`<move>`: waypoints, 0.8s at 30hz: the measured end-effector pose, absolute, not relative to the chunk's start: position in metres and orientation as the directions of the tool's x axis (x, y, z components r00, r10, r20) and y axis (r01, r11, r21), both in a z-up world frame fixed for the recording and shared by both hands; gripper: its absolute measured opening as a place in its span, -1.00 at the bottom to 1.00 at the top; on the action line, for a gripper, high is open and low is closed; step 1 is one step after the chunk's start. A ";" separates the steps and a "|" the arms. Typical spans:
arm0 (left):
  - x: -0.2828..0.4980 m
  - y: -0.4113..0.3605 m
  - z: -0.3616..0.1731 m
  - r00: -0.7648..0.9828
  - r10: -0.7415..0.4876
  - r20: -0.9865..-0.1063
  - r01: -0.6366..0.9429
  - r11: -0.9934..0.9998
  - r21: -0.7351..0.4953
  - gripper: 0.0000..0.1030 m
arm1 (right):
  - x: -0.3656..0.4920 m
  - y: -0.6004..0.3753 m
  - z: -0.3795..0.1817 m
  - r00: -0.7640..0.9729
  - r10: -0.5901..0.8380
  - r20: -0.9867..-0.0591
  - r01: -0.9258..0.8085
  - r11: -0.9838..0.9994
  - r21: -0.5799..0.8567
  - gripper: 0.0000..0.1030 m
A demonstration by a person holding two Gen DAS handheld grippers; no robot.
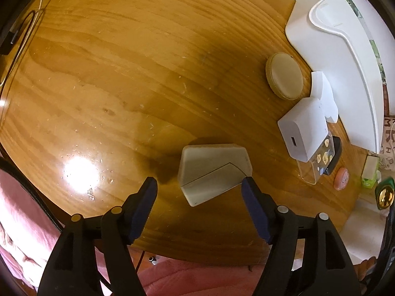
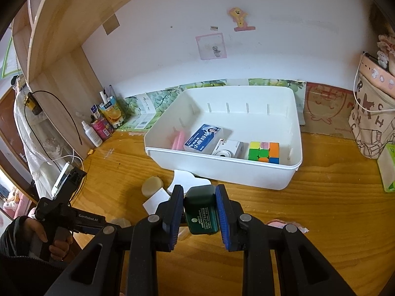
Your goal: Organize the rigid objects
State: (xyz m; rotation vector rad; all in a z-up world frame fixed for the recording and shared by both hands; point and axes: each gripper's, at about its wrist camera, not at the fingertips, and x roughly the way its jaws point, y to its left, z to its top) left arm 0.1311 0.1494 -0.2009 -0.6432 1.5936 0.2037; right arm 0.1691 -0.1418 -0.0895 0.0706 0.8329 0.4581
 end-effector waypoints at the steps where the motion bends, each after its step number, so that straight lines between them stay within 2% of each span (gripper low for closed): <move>1: 0.132 0.149 -0.202 0.002 -0.288 -0.958 -0.513 0.822 -0.248 0.43 | 0.170 -0.142 -0.089 0.583 0.419 -0.696 -0.363 0.901 0.238 -0.48; 12: 0.152 0.137 -0.215 -0.033 -0.316 -0.948 -0.497 0.828 -0.258 0.41 | 0.181 -0.139 -0.091 0.585 0.430 -0.688 -0.353 0.898 0.262 -0.48; 14: 0.156 0.132 -0.215 -0.036 -0.300 -0.953 -0.479 0.843 -0.247 0.36 | 0.181 -0.139 -0.091 0.586 0.429 -0.688 -0.352 0.899 0.261 -0.48; 16: 0.160 0.128 -0.213 -0.037 -0.282 -0.959 -0.470 0.852 -0.232 0.10 | 0.181 -0.139 -0.091 0.587 0.429 -0.687 -0.352 0.899 0.261 -0.48; 18: 0.162 0.126 -0.213 -0.035 -0.285 -0.958 -0.465 0.853 -0.237 -0.02 | 0.181 -0.138 -0.091 0.587 0.428 -0.688 -0.351 0.899 0.260 -0.48; 24: 0.163 0.128 -0.215 -0.033 -0.300 -0.953 -0.461 0.851 -0.251 -0.11 | 0.181 -0.138 -0.090 0.589 0.424 -0.688 -0.347 0.902 0.259 -0.48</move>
